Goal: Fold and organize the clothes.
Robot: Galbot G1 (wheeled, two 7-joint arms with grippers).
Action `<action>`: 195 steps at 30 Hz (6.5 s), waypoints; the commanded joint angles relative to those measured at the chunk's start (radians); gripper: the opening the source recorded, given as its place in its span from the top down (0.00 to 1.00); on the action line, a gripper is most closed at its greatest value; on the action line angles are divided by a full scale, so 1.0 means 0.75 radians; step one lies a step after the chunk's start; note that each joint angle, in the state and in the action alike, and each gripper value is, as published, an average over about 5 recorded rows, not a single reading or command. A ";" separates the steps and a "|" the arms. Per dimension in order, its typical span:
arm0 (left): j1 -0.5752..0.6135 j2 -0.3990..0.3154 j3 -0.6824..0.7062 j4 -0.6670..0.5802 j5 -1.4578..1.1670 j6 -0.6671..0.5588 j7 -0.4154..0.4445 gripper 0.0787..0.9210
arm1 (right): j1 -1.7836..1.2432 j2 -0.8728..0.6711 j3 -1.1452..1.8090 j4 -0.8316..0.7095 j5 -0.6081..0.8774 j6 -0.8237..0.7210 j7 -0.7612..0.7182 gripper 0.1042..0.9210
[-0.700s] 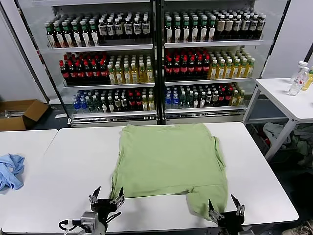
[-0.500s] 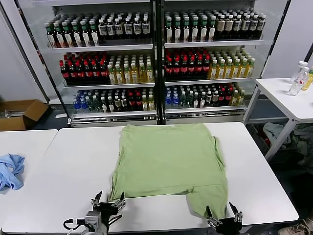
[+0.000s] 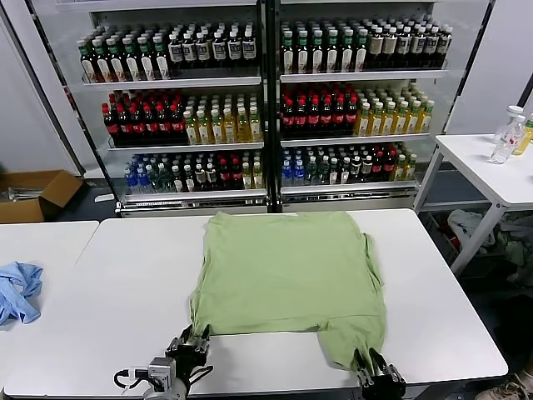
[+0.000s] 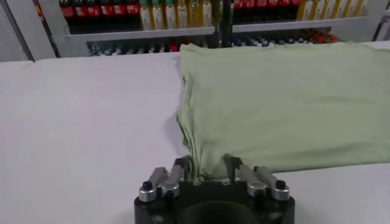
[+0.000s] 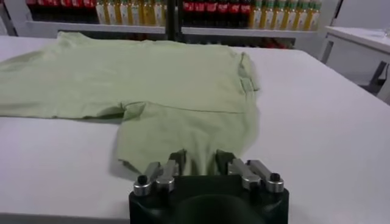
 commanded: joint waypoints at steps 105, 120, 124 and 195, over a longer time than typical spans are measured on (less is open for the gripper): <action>0.579 -0.016 -0.189 -0.491 0.153 -0.007 0.148 0.99 | -0.320 -0.308 0.289 0.317 0.001 -0.080 -0.026 0.93; -0.162 0.080 -0.316 -0.193 -0.028 0.031 0.273 0.69 | 0.736 -0.479 0.007 -0.064 0.448 -0.132 0.095 0.41; -0.434 0.072 -0.216 0.092 0.003 0.032 0.257 0.55 | 1.142 -0.433 -0.244 -0.407 0.457 -0.161 0.092 0.26; -0.567 0.108 -0.192 0.299 -0.259 0.004 0.355 0.99 | 1.181 -0.468 -0.274 -0.496 0.634 -0.094 -0.084 1.00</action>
